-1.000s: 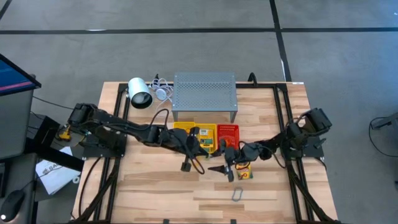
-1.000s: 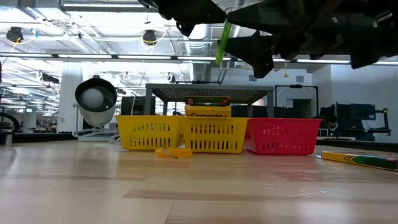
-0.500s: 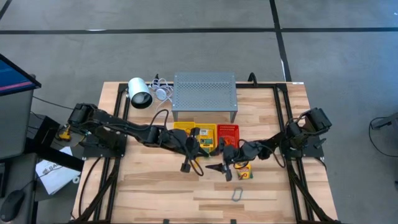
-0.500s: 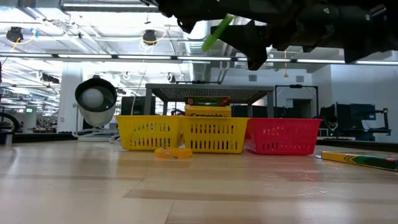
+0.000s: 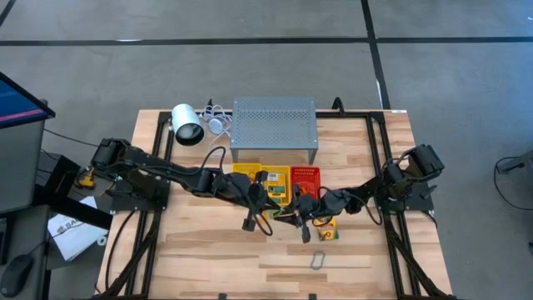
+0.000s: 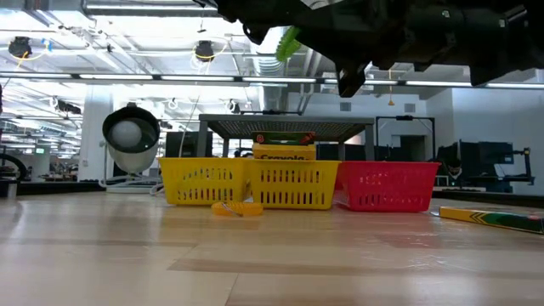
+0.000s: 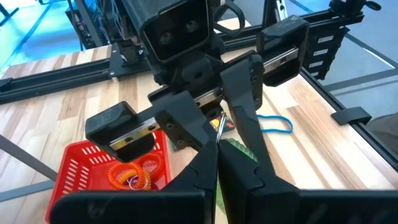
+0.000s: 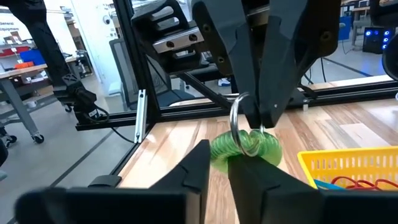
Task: Pick & Place Office Desk Supplies
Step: Put the green spring keychain into the red basket
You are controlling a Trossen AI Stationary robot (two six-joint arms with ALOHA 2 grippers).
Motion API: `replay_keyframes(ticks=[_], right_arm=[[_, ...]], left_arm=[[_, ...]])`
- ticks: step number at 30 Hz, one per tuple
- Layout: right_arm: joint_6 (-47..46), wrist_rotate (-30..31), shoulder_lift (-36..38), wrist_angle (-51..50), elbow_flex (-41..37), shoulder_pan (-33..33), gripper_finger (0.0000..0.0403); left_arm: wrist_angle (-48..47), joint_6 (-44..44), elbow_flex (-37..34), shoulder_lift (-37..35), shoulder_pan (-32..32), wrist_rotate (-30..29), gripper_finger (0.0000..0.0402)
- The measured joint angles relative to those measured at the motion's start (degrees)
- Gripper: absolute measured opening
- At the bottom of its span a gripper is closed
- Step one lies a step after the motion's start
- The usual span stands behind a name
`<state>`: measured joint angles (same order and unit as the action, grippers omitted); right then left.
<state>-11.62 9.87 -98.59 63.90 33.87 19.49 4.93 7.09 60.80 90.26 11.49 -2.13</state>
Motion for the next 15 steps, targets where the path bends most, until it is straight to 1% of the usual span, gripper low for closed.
replay_keyframes(ticks=[6, 12, 15], right_arm=[[0.0, 0.0, 0.0, 0.0, 0.0, 0.0, 0.0019], [0.0, 0.0, 0.0, 0.0, 0.0, 0.0, 0.0025], [0.0, -0.1, 0.0, 0.0, 0.0, 0.0, 0.0025]], left_arm=[[0.3, 0.0, 0.0, 0.0, 0.0, 0.0, 0.0003], [0.3, -0.4, 0.0, 0.0, 0.0, 0.0, 0.0016], [0.4, -0.5, 0.0, 0.0, 0.0, 0.0, 0.0030]])
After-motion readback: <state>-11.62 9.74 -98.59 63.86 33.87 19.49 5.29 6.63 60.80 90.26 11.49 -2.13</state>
